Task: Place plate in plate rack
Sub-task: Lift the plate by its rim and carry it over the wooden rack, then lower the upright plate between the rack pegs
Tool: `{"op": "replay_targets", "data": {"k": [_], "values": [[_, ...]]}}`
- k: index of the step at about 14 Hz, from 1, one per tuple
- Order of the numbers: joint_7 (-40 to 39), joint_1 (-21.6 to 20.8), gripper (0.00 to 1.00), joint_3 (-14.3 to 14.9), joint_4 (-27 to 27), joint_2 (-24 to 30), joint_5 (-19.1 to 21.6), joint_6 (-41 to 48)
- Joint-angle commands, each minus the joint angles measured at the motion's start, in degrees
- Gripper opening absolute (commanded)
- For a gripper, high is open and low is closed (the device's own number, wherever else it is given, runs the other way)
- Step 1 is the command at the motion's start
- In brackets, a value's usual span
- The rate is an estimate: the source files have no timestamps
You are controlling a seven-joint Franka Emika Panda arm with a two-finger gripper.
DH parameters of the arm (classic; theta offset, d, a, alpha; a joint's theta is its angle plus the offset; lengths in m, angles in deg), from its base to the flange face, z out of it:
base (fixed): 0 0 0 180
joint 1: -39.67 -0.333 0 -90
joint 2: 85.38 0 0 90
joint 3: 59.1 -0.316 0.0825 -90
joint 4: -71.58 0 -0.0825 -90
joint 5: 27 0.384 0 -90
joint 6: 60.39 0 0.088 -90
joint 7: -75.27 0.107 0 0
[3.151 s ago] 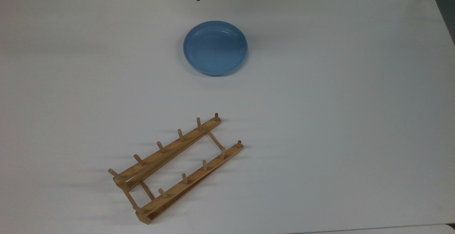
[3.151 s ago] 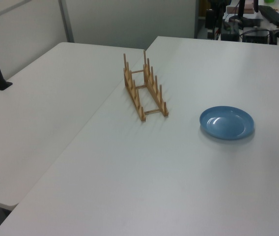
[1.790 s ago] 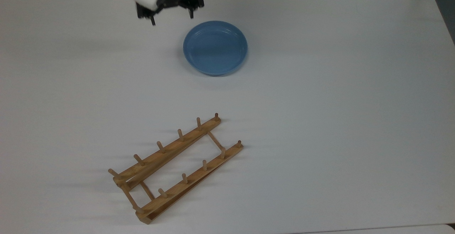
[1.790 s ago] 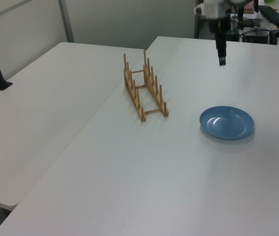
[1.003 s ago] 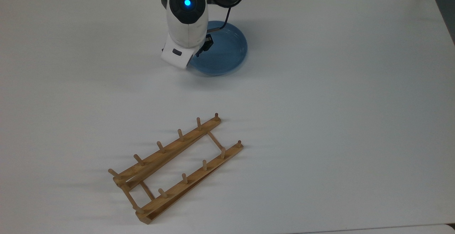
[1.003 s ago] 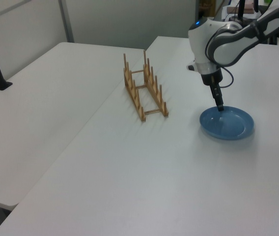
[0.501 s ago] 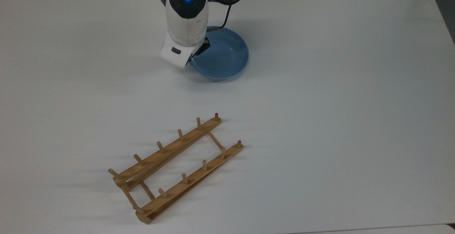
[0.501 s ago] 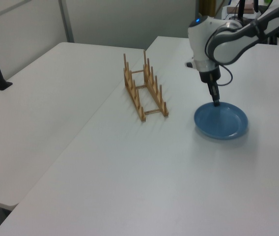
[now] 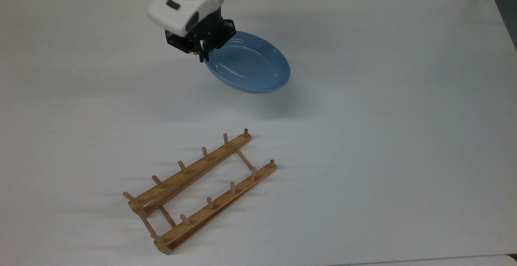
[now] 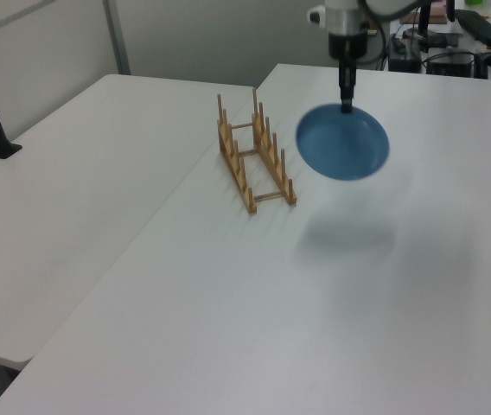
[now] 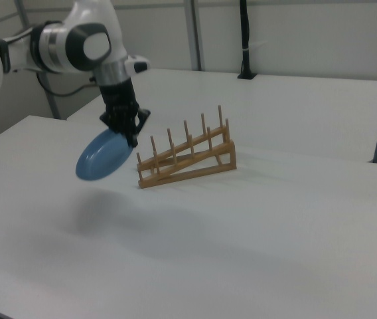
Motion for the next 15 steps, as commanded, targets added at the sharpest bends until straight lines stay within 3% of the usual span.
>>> {"op": "replay_targets", "data": {"k": [1, 3, 7, 10, 15], "values": [[12.7, 0.4, 0.00, 0.4, 5.8, -0.5, 0.5, -4.6], [19.1, 0.5, 0.00, 0.4, 6.3, -0.7, -1.1, -10.4], [32.4, 0.1, 0.00, 0.3, 5.7, -1.5, -16.4, -24.4], [41.6, 0.1, 0.00, 0.3, 4.8, -4.0, -29.0, -29.1], [45.4, -0.1, 0.00, 0.3, 4.8, -7.2, -35.3, -32.1]]}}
